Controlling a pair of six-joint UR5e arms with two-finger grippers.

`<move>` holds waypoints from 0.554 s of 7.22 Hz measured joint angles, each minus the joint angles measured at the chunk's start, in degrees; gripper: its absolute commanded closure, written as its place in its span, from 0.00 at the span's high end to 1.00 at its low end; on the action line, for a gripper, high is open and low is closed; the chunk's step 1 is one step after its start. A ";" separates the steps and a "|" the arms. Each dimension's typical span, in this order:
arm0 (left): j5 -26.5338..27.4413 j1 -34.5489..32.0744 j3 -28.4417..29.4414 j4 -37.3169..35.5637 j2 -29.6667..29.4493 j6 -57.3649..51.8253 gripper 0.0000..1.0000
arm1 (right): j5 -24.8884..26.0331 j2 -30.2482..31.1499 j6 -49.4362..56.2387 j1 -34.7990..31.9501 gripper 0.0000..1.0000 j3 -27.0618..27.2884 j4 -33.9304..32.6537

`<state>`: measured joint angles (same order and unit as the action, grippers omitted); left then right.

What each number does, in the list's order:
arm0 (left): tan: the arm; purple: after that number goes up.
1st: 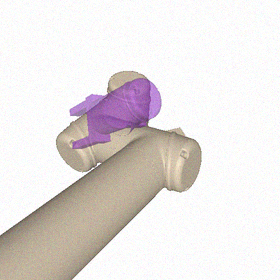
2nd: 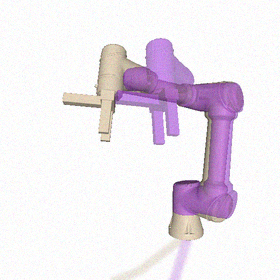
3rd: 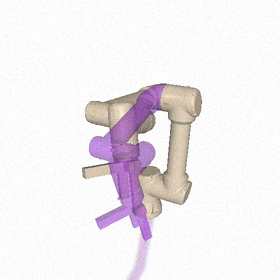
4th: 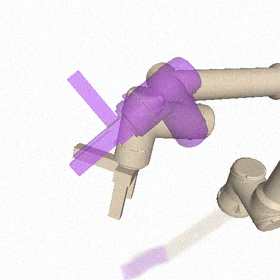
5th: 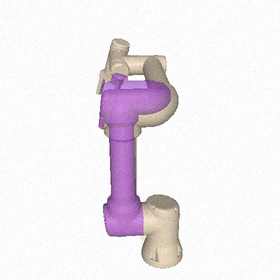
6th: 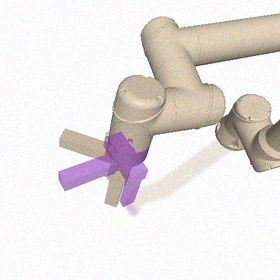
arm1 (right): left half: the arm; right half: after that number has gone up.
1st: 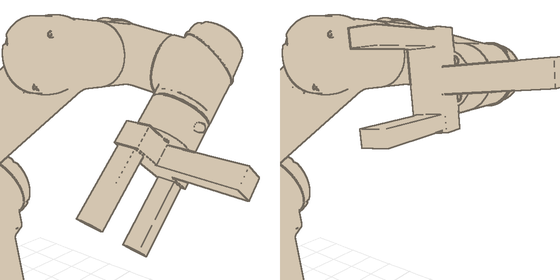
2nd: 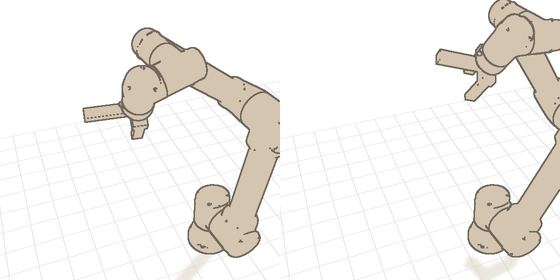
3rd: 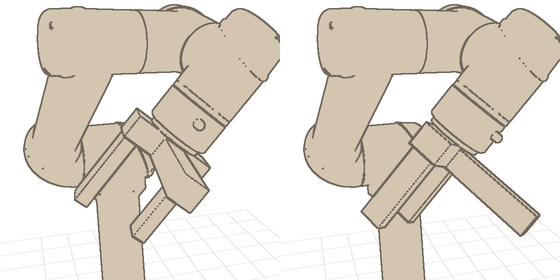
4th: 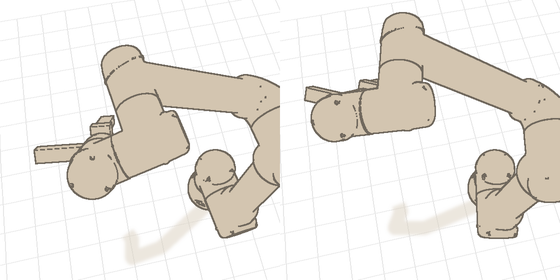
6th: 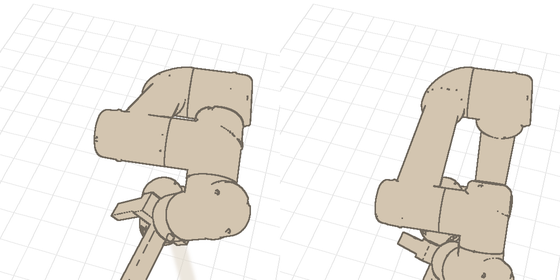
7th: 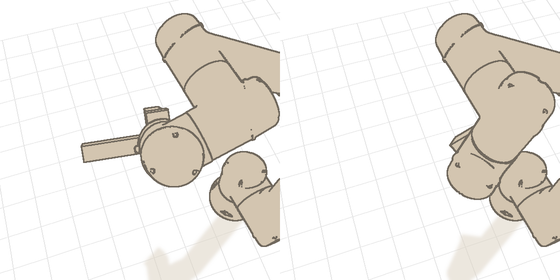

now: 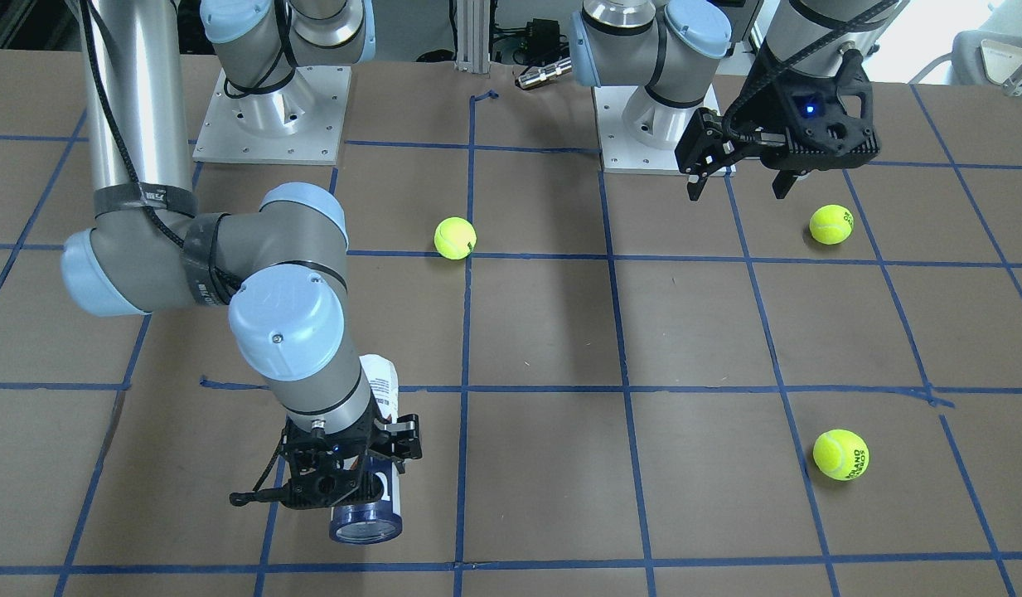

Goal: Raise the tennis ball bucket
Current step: 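Lift the can with the right gripper and carry it toward table center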

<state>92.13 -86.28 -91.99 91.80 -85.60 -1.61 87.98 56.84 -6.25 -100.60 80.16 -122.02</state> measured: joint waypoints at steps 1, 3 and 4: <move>0.00 0.00 -0.01 0.05 -0.03 0.12 1.00 | 0.00 -0.03 -3.29 -1.65 0.80 -0.06 -0.11; -0.07 -0.01 -0.03 0.07 -0.06 0.19 1.00 | -0.06 -1.14 -10.42 -4.17 0.81 -1.55 -0.02; -0.14 0.02 -0.03 0.06 -0.08 0.20 1.00 | -0.07 -2.27 -13.75 -5.45 0.81 -3.05 0.28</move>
<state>91.99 -86.26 -92.02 91.86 -85.68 -1.41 87.90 54.56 -20.00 -106.05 77.11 -121.74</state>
